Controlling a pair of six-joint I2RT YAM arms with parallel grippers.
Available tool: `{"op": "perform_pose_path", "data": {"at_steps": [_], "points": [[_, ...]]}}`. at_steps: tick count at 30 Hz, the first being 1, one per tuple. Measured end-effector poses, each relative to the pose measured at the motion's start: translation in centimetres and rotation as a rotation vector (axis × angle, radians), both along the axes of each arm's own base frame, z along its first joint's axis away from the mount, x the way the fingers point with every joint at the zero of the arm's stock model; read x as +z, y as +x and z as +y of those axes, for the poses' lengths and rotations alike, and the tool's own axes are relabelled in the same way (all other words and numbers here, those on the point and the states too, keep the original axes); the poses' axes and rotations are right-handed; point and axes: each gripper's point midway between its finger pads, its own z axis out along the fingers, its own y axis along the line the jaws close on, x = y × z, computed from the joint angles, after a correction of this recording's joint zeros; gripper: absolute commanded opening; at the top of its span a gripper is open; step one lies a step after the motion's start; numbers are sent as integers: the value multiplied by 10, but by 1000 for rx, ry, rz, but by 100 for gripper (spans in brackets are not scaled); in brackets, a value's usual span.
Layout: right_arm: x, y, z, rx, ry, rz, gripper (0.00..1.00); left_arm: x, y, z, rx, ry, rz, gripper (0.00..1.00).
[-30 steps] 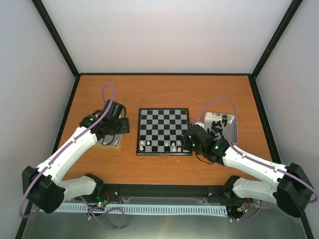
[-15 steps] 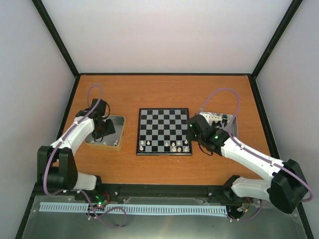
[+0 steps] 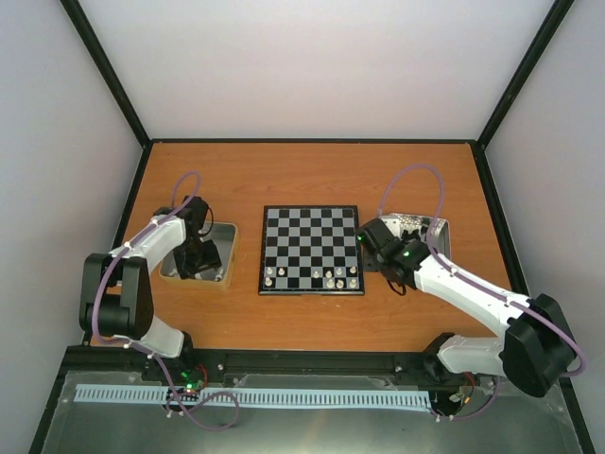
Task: Set up the chess pieces on the board
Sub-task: Adjust the storage box at the center of the board.
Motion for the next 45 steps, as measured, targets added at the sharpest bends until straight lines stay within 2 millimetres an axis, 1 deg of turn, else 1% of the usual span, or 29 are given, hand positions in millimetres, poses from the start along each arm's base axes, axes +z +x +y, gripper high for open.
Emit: {"op": "perform_pose_path", "data": {"at_steps": [3, 5, 7, 9, 12, 15, 16, 19, 22, 25, 28, 31, 33, 37, 39, 42, 45], "points": [[-7, -2, -1, 8, -25, 23, 43, 0, -2, -5, -1, -31, 10, 58], [-9, -1, -1, 16, -36, 30, 43, 1, -3, -9, -2, -53, 13, 58], [-10, -1, -1, 26, -44, 31, 43, 3, -3, -9, -2, -54, 12, 60], [-10, 1, 0, 37, -49, 27, 43, 8, -2, -8, -1, -47, -2, 66], [-8, 5, 5, 54, -50, 22, 43, 25, 6, -4, 15, -26, -61, 73], [0, 13, 13, 69, -33, 1, 43, 47, 15, 4, 76, 6, -140, 78], [2, 15, 15, 72, -27, -6, 43, 52, 15, 6, 96, 9, -156, 81], [7, 20, 21, 84, -12, -25, 43, 64, 11, 15, 191, 11, -200, 83], [8, 23, 24, 94, -9, -24, 42, 63, 0, 17, 265, -7, -212, 83], [6, 23, 25, 98, -10, -18, 42, 48, -15, 12, 303, -35, -170, 75], [6, 23, 25, 99, -10, -19, 42, 27, -32, 10, 330, -39, -92, 63], [6, 23, 25, 99, -10, -19, 42, 13, -39, 8, 335, -41, -40, 50], [6, 23, 25, 98, -11, -19, 42, 11, -37, 8, 331, -40, -46, 41], [7, 23, 24, 92, -10, -23, 42, 12, -29, 11, 312, -26, -78, 30], [7, 23, 24, 88, -10, -24, 42, 13, -27, 13, 290, -19, -84, 23], [8, 23, 23, 82, -12, -28, 42, 14, -17, 13, 250, -18, -93, 13], [10, 23, 21, 79, -14, -34, 42, 16, -6, 14, 198, -8, -111, 11]]}}
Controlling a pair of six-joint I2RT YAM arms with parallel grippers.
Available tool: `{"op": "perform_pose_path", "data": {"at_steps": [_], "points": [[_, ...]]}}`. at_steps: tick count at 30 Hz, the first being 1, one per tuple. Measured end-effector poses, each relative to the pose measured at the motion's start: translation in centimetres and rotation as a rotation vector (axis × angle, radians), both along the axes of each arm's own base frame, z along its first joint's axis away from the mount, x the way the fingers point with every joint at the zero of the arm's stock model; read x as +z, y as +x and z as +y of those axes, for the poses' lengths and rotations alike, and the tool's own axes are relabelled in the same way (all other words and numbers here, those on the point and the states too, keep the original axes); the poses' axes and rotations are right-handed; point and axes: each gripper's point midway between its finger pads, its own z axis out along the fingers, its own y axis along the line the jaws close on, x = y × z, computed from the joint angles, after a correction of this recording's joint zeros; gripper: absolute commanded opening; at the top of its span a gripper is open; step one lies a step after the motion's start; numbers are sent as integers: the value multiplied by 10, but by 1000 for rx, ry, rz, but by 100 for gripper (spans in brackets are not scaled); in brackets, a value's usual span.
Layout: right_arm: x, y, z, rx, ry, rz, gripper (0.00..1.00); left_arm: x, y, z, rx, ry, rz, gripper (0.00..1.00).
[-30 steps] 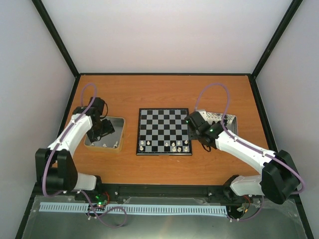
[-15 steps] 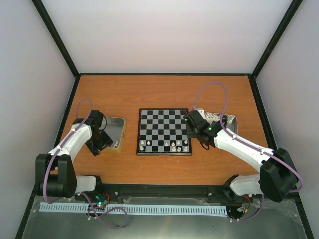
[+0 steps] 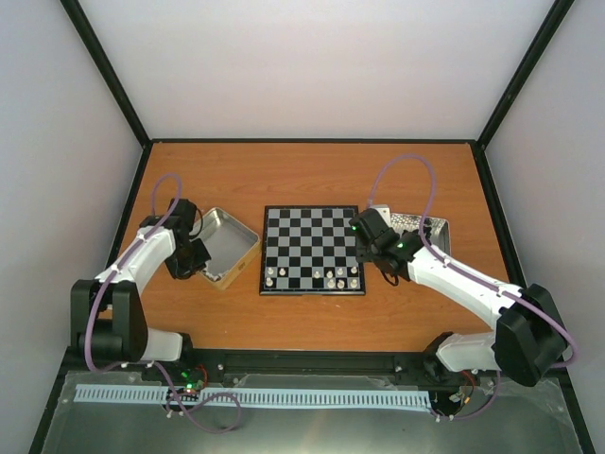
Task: Set up the chess pieces on the board
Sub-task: Adjust the storage box at the center of the board.
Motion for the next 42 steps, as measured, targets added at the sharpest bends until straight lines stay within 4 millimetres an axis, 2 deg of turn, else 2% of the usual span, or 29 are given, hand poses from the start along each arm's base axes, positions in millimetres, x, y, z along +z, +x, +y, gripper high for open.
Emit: {"op": "perform_pose_path", "data": {"at_steps": [11, 14, 18, 22, 31, 38, 40, 42], "points": [[-1, -3, -3, -2, -14, 16, 41, 4, 15, 11, -105, 68, -51, 9], [4, -2, -2, -1, -9, 9, 41, 7, 26, 11, -130, 71, -79, 1], [11, -3, -3, -1, 1, -3, 41, 19, 52, 16, -173, 108, -139, 1], [15, -4, -3, 0, 7, -12, 42, 24, 66, 16, -273, 139, -168, 1], [21, -2, -2, 19, 0, -24, 41, 26, 78, 27, -421, 244, -198, 1], [20, -3, -2, 33, -8, -23, 41, 19, 83, 17, -601, 240, -232, 1], [21, -3, -2, 36, -11, -23, 41, 20, 87, 13, -650, 235, -252, 4], [21, -3, -2, 38, -12, -23, 42, 19, 89, 12, -680, 236, -256, 17]]}}
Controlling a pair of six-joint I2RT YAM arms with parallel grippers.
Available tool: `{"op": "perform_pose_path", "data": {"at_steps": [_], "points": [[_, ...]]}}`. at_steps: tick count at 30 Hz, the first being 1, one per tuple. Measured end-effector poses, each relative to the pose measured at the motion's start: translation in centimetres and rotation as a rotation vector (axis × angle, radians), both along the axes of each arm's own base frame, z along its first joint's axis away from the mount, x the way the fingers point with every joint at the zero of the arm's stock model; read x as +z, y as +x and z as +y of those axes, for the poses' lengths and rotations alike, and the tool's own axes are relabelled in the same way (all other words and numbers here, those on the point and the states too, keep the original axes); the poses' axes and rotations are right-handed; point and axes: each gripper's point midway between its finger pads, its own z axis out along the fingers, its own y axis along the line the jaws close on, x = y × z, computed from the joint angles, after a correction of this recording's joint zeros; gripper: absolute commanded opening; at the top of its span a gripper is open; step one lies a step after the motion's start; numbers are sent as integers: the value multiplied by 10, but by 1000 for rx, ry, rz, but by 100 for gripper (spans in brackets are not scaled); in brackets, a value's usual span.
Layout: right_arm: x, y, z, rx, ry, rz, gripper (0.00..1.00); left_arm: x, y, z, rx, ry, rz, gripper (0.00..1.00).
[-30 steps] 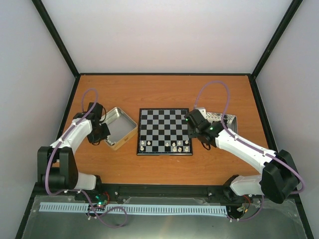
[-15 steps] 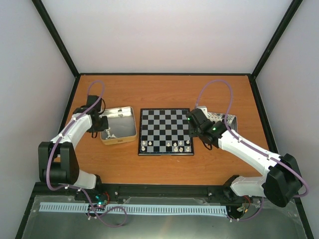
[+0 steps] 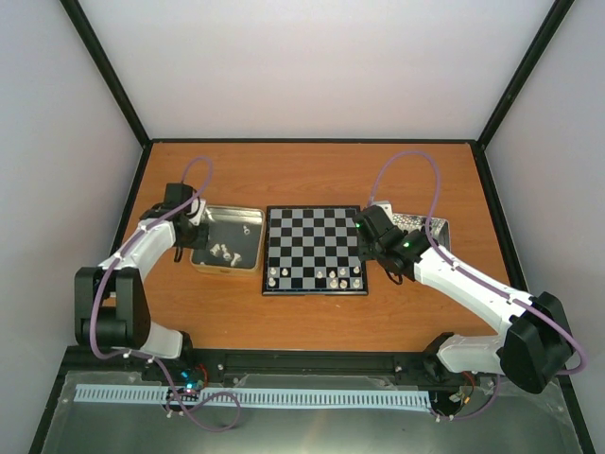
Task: Set up the chess pieces on the board
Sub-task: Adjust the storage box at the center of the board.
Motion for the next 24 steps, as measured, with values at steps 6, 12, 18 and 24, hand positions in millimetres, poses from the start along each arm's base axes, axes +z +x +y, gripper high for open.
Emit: {"op": "perform_pose_path", "data": {"at_steps": [6, 12, 18, 24], "points": [[0, 0, 0, 1, 2, -2, 41, -4, 10, -4, -41, -10, 25, 33], [1, 1, 1, -1, 4, -3, 42, 7, 18, -8, -45, -28, 10, 34], [0, 0, 1, -5, 14, 0, 42, 60, 41, -17, -42, -87, -126, 26], [1, 1, 3, -12, 33, -1, 42, 105, 47, -61, -114, -219, -260, 30]]}}
